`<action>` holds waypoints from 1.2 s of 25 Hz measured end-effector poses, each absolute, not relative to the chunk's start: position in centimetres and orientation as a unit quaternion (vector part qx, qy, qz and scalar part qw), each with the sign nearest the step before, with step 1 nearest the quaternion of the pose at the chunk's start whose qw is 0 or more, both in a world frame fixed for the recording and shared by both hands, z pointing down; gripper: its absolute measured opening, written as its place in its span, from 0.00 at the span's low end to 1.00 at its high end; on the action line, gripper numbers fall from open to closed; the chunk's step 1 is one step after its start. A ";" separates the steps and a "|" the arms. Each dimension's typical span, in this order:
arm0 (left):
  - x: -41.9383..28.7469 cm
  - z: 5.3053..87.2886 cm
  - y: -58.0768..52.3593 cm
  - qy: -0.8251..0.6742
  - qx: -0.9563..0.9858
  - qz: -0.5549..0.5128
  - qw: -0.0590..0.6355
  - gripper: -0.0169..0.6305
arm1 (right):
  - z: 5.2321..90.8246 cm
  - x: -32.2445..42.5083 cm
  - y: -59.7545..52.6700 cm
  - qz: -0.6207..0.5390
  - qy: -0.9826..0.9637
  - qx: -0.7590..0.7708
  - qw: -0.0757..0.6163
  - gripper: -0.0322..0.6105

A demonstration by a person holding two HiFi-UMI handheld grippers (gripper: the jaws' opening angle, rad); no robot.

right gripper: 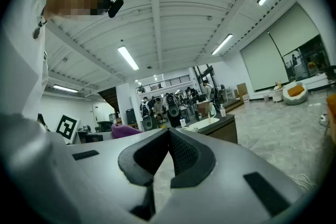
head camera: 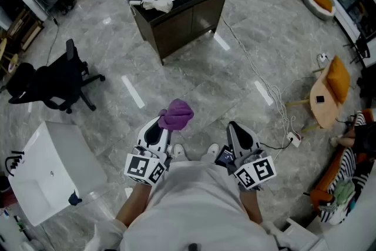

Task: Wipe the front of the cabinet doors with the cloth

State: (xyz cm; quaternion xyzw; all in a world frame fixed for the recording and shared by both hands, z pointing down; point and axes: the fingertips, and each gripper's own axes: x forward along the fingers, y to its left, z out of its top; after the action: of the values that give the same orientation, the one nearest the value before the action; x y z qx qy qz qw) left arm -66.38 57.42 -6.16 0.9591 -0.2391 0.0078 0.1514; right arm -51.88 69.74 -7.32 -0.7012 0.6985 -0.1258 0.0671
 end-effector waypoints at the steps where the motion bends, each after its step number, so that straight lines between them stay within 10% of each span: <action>1: -66.8 -6.4 57.0 -0.237 0.960 0.004 0.147 0.11 | -7.1 -52.4 69.5 -0.126 0.698 -0.702 0.064 0.09; 30: -64.0 -7.5 54.9 -0.198 0.972 -0.006 0.124 0.11 | -6.2 -50.0 67.0 -0.135 0.684 -0.713 0.075 0.09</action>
State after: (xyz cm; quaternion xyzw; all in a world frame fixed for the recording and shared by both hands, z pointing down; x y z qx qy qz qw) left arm -63.99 54.91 -7.50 0.9723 -0.1981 -0.0065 0.1236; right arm -49.96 67.02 -6.23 -0.7129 0.6841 -0.1352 0.0748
